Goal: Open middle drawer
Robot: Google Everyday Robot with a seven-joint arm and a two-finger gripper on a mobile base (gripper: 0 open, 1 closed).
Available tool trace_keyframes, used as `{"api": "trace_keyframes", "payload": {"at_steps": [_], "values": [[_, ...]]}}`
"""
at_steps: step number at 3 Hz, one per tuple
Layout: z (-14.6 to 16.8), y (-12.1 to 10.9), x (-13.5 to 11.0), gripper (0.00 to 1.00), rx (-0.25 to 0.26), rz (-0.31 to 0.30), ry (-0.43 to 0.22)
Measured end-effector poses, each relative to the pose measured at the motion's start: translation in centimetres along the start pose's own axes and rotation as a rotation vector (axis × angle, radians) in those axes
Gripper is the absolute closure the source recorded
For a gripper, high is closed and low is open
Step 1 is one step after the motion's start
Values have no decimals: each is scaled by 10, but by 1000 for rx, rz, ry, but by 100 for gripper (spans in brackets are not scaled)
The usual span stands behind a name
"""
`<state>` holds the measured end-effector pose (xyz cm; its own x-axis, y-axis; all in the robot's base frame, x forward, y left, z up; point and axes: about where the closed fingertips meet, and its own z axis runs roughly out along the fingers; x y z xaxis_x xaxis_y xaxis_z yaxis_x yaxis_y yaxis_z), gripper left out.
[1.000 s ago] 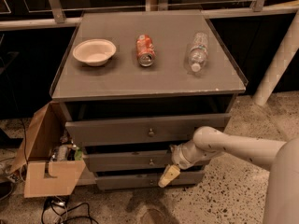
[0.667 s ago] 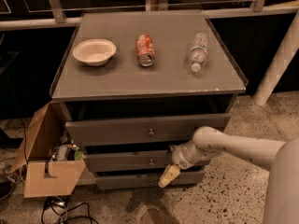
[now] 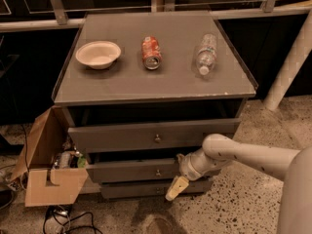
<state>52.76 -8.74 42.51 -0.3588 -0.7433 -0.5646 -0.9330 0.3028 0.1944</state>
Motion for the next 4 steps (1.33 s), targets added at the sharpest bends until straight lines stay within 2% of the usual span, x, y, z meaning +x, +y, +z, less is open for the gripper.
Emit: {"api": "trace_keyframes", "payload": {"at_steps": [1, 2, 3, 4], "values": [[-5, 1, -4, 0, 0, 0, 0], [-9, 12, 8, 0, -23, 27, 6], [-14, 13, 4, 0, -24, 27, 5], [-17, 23, 14, 0, -42, 47, 4]]}}
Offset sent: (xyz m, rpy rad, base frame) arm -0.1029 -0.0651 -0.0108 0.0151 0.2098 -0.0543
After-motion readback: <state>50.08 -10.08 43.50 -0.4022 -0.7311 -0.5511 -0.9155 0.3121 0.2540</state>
